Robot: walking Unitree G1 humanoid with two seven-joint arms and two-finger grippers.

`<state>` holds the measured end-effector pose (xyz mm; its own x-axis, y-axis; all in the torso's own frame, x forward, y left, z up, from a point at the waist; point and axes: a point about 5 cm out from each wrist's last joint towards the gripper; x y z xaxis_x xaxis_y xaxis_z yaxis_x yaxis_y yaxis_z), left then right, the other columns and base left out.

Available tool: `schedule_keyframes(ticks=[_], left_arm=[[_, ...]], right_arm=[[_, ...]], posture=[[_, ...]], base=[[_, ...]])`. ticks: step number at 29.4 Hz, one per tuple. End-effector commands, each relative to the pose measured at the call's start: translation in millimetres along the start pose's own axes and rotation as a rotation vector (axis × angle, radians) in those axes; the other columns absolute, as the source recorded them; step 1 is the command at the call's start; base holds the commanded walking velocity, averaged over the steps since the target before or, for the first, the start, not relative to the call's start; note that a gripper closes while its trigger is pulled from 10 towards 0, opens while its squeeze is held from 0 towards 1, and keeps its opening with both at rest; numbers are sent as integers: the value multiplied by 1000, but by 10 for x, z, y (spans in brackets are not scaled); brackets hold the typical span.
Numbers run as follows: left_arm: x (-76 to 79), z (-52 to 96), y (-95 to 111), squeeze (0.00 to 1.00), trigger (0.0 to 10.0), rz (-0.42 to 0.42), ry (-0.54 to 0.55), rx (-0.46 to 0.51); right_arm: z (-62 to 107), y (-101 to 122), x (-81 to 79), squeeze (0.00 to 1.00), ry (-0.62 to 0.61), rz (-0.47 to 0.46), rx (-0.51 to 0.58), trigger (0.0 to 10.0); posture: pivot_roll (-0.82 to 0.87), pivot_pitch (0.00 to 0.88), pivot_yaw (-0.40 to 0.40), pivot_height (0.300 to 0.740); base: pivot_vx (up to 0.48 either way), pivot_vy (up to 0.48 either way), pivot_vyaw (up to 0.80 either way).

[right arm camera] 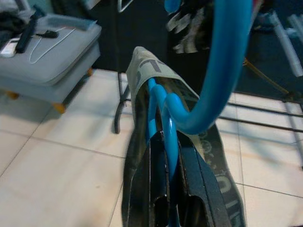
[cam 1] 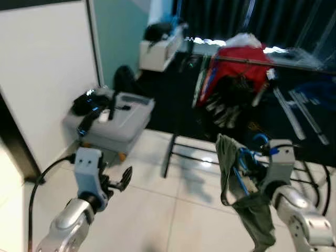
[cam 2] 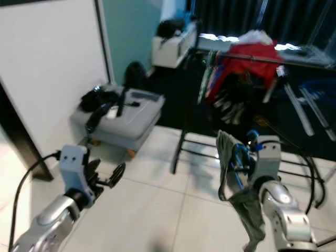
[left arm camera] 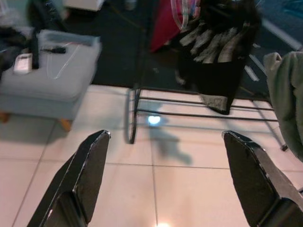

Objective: Hang hanger

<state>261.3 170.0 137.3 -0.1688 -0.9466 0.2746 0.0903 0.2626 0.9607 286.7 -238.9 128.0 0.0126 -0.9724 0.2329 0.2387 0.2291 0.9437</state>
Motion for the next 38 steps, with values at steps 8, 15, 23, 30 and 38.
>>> schedule_keyframes(ticks=[8,15,23,30,38], left_arm=[[-26,-93,30,0,10000,18,54,34],[13,-50,-1,0,10000,23,52,31],[8,58,-61,0,10000,14,96,29],[-8,61,-48,0,10000,6,138,46],[-46,90,-42,0,10000,-11,203,46]], right_arm=[[-75,29,12,0,-86,33,29,10000],[-101,-10,42,0,-117,-9,28,10000],[-117,-20,65,0,-135,-11,37,10000],[-126,5,61,0,-133,4,53,10000],[-127,32,59,0,-128,8,71,10000]], posture=[[-74,0,-81,740],[-73,0,-84,740],[-59,0,-86,740],[-62,0,-90,740],[-61,0,-87,740]], base=[[120,0,-189],[410,0,-571],[403,0,-800],[411,0,-795],[412,0,-797]])
Point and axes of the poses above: a point about 5 cm out from each wrist's last joint towards the gripper, its own z axis pointing back from the gripper into the wrist, its own y axis along the axis of the wrist's last joint, x = y × z, and after that the axes turned 11 degrees about z, right-handed
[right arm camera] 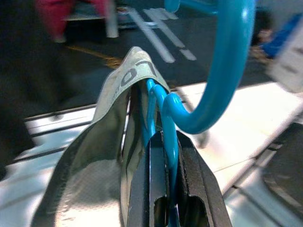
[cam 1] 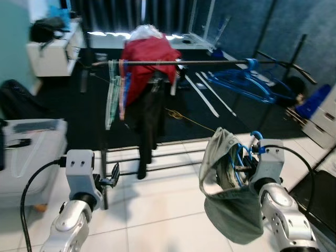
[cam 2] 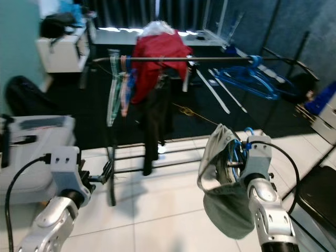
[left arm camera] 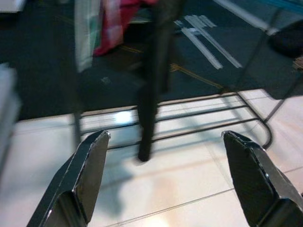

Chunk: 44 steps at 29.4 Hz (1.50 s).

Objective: Hang hanger

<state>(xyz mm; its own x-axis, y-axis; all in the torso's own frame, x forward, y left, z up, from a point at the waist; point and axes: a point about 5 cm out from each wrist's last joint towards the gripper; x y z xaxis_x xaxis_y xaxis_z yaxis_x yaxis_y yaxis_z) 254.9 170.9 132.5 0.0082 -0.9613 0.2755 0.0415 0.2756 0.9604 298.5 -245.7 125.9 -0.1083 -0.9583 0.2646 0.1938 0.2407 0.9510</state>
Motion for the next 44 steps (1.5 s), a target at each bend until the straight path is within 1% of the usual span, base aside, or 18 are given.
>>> schedule_keyframes(ticks=[1,3,5,7,8,9,11,15,22,31,35,39,42,44], left_arm=[[-76,37,7,0,10000,-31,63,-1],[-76,37,7,0,10000,-31,63,-1],[-138,78,4,0,10000,-61,129,1],[-138,78,4,0,10000,-61,129,1],[-166,99,-2,0,10000,-71,154,0],[-166,99,-2,0,10000,-71,154,0],[-210,131,-11,0,10000,-85,189,-4],[-259,155,-21,0,10000,-88,225,-7],[-270,158,-24,0,10000,-89,236,-8],[-271,167,-29,0,10000,-94,246,-11],[-272,168,-28,0,10000,-95,247,-12],[-278,172,-25,0,10000,-97,251,-12],[-281,174,-22,0,10000,-96,256,-12],[-281,174,-22,0,10000,-96,256,-12]], right_arm=[[-6,49,-10,0,2,-8,33,10000],[-6,49,-10,0,2,-8,33,10000],[-4,71,-17,0,10,-21,51,10000],[-4,71,-17,0,10,-21,51,10000],[-1,82,-20,0,18,-29,62,10000],[-1,82,-20,0,18,-29,62,10000],[-1,98,-25,0,38,-29,79,10000],[6,138,-21,0,84,-28,110,10000],[9,187,-5,0,130,-48,131,10000],[-20,265,38,0,146,-58,154,10000],[-27,276,39,0,149,-57,157,10000],[-45,342,17,0,181,-57,181,10000],[-35,395,-24,0,243,-43,202,10000],[-35,395,-24,0,243,-43,202,10000]], posture=[[-61,0,-85,740],[-61,0,-85,740],[-62,0,-84,740],[-62,0,-84,740],[-61,0,-83,740],[-61,0,-83,740],[-61,0,-83,740],[-56,0,-83,740],[-59,0,-81,740],[-56,0,-80,740],[-56,0,-81,740],[-54,0,-81,740],[-52,0,-82,740],[-52,0,-82,740]], base=[[412,0,-800],[412,0,-800],[414,0,0],[412,0,0],[412,0,0],[412,0,0],[411,0,0],[412,0,0],[412,0,0],[414,0,0],[416,0,0],[412,0,0],[406,0,658],[401,0,800]])
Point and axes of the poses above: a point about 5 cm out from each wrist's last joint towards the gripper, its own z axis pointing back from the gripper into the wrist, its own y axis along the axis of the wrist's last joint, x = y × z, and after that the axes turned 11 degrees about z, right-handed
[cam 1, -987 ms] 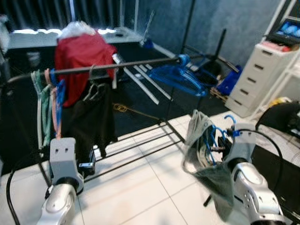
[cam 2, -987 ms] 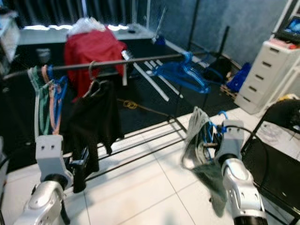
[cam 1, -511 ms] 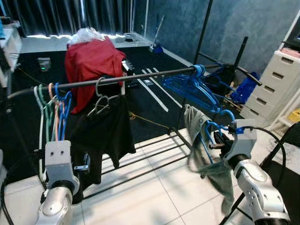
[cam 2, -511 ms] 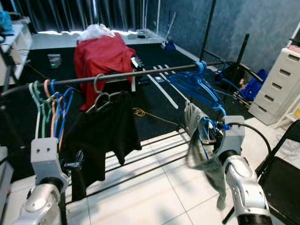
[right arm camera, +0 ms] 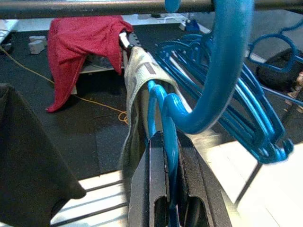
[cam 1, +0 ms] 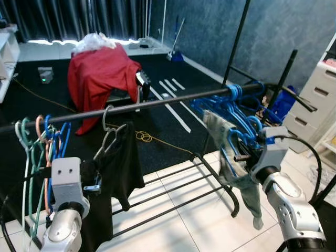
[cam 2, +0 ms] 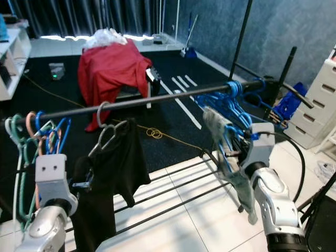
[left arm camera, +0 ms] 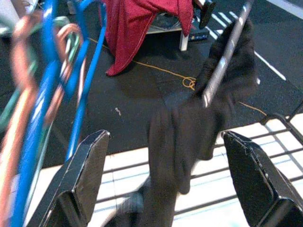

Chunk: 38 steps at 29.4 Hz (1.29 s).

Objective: Hang hanger

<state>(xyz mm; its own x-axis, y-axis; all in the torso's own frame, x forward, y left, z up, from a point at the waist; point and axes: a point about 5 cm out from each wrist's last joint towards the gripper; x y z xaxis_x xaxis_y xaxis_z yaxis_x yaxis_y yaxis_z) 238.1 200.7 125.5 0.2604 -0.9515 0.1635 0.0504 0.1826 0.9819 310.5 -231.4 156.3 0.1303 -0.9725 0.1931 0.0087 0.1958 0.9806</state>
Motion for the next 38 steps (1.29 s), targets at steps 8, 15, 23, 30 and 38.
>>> schedule_keyframes(ticks=[8,15,23,30,38], left_arm=[[74,12,-3,0,10000,11,-56,-4],[109,10,-14,0,10000,1,-99,-14],[120,12,-16,0,10000,1,-113,-17],[127,22,6,0,10000,-2,-132,-12],[3,40,105,0,10000,-44,-108,11]], right_arm=[[3,97,43,0,21,-25,27,10000],[-23,136,-102,0,176,47,-14,10000],[-177,186,-95,0,166,103,-57,10000],[-397,128,142,0,76,201,-110,10000],[-613,239,140,0,94,163,-86,10000]], posture=[[-48,0,-83,740],[-50,0,-79,740],[-33,0,-78,740],[-13,0,-77,740],[35,15,-63,740]], base=[[46,0,285],[0,0,0],[0,0,0],[0,0,0],[0,0,0]])
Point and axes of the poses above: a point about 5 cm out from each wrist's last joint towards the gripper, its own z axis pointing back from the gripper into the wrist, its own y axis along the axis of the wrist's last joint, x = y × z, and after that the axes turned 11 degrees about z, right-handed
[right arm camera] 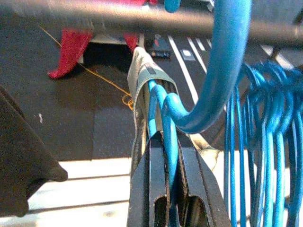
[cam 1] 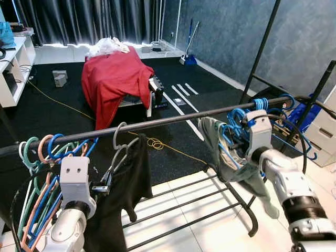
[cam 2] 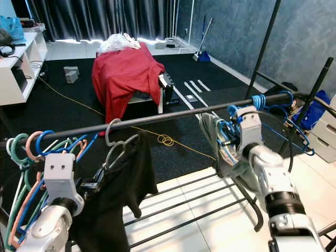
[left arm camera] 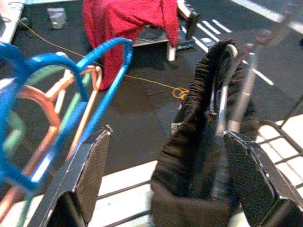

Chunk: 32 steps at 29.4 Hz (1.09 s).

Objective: Hang hanger

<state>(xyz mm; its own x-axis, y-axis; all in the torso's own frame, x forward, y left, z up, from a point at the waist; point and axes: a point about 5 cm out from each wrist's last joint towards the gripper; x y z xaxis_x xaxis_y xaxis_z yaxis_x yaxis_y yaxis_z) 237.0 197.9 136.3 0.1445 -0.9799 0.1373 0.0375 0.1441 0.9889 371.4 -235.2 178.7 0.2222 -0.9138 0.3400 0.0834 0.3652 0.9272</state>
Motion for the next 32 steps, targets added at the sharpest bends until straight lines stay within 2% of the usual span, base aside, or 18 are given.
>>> schedule_keyframes(ticks=[1,4,10,17,22,23,25,28,30,31,32], left_arm=[[-37,17,3,0,10000,-8,8,-10],[-144,56,72,0,10000,-28,40,8],[-200,90,106,0,10000,-39,54,13],[-271,127,164,0,10000,-75,50,0],[-278,124,182,0,10000,-80,47,0],[-276,117,189,0,10000,-80,45,0],[-276,111,194,0,10000,-80,43,-1],[-254,94,215,0,10000,-59,9,9],[-196,96,229,0,10000,-27,-57,18],[-196,96,229,0,10000,-27,-57,18],[-169,100,231,0,10000,-7,-82,20]], right_arm=[[-20,26,-14,0,6,3,20,10000],[-90,131,-121,0,73,-2,60,10000],[-138,206,-194,0,121,-7,88,10000],[-260,124,-419,0,226,62,-10,10000],[-277,59,-433,0,226,64,-61,10000],[-266,13,-430,1000,233,66,-83,10000],[-257,-18,-429,1000,240,67,-98,10000],[-201,-47,-415,1000,219,16,-63,10000],[-121,4,-400,1000,187,-45,49,10000],[-121,4,-400,1000,187,-45,49,10000],[-82,32,-398,1000,179,-66,97,10000]], posture=[[35,15,-63,740],[68,50,-51,740],[77,63,-43,740],[107,91,-20,740],[107,92,-16,740],[101,87,-11,740],[101,87,-11,740],[85,67,-14,740],[68,53,-20,740],[68,53,-20,740],[65,50,-22,740]], base=[[0,0,0],[0,0,0],[0,0,0],[0,0,0],[0,0,0],[0,0,0],[0,0,0],[0,0,0],[0,0,0],[0,0,0],[0,0,0]])
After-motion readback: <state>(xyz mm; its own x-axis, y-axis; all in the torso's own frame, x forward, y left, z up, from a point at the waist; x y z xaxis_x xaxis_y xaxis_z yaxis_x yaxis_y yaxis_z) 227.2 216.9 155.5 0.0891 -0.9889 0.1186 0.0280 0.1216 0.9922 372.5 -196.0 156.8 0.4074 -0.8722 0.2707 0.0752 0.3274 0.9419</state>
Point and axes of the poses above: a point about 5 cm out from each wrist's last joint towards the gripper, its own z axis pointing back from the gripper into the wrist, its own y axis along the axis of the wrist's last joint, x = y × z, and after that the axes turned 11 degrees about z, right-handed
